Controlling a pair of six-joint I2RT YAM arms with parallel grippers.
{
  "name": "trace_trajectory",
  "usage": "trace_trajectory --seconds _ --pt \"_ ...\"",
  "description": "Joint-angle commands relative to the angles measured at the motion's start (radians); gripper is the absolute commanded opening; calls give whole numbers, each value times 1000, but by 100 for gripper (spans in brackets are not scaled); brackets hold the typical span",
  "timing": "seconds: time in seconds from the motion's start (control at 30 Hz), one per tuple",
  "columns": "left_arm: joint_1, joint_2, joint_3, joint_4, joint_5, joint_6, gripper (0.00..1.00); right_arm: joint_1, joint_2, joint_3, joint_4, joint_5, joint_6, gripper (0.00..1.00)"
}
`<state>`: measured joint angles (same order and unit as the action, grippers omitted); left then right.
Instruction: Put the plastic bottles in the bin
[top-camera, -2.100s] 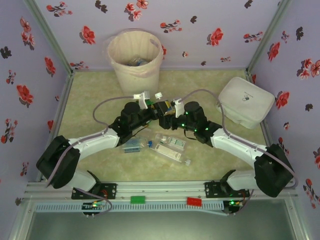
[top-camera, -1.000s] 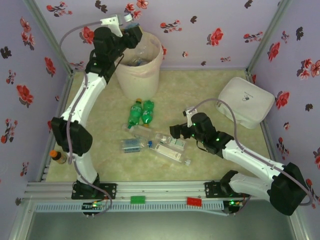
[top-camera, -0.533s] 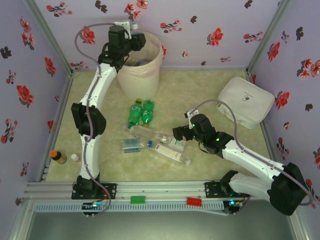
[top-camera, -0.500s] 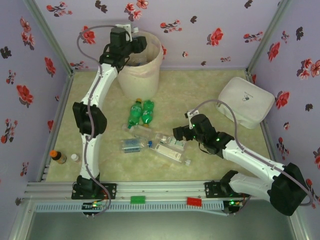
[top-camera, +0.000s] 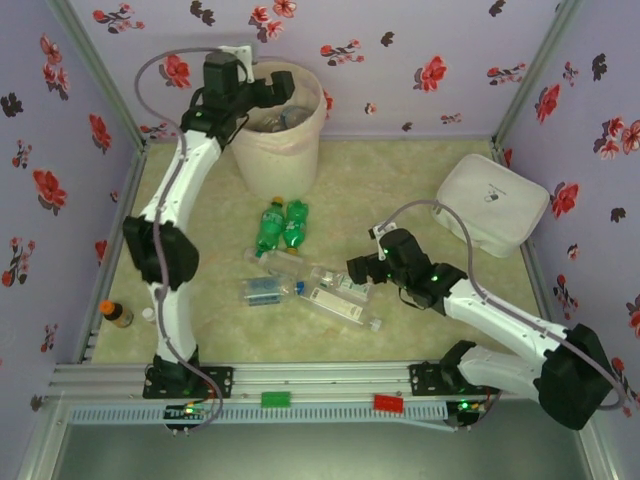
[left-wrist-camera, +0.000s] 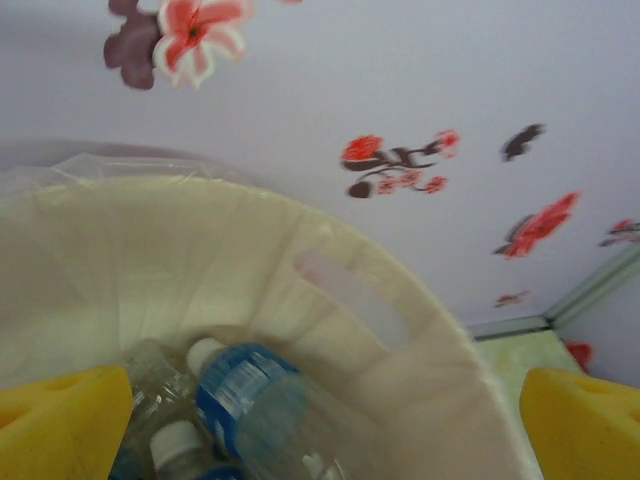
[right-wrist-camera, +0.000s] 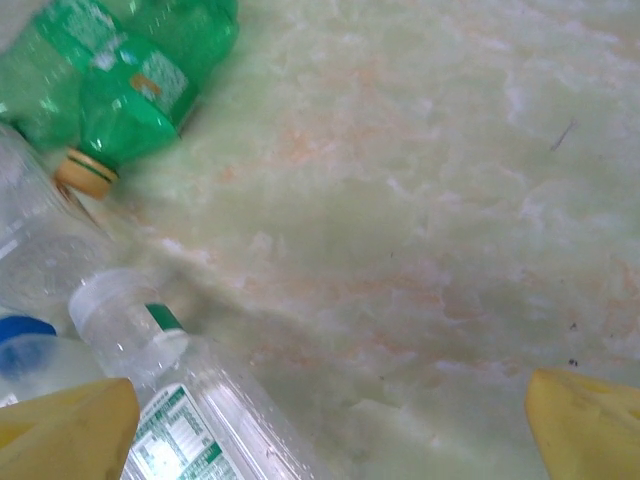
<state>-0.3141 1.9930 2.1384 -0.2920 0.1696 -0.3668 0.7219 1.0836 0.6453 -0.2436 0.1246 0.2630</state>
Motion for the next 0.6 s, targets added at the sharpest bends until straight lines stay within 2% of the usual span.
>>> trace_trajectory --seconds 0.0,0.13,0.27,0.37,0.47,0.57 --pt "-3 -231 -265 234 92 -64 100 2 41 44 -50 -38 -41 100" --pt "-19 -459 -663 451 93 -155 100 2 95 69 -65 -93 -65 100" --pt "-50 -658 -1014 585 95 -271 100 2 148 105 -98 -144 -104 100" --pt "-113 -762 -1200 597 58 -324 100 1 186 144 -152 -177 -143 99" --pt "-183 -814 -1300 545 47 -359 100 1 222 191 -224 -190 -181 95" --pt "-262 -839 -1405 566 -22 -422 100 2 241 204 -223 -225 -185 92"
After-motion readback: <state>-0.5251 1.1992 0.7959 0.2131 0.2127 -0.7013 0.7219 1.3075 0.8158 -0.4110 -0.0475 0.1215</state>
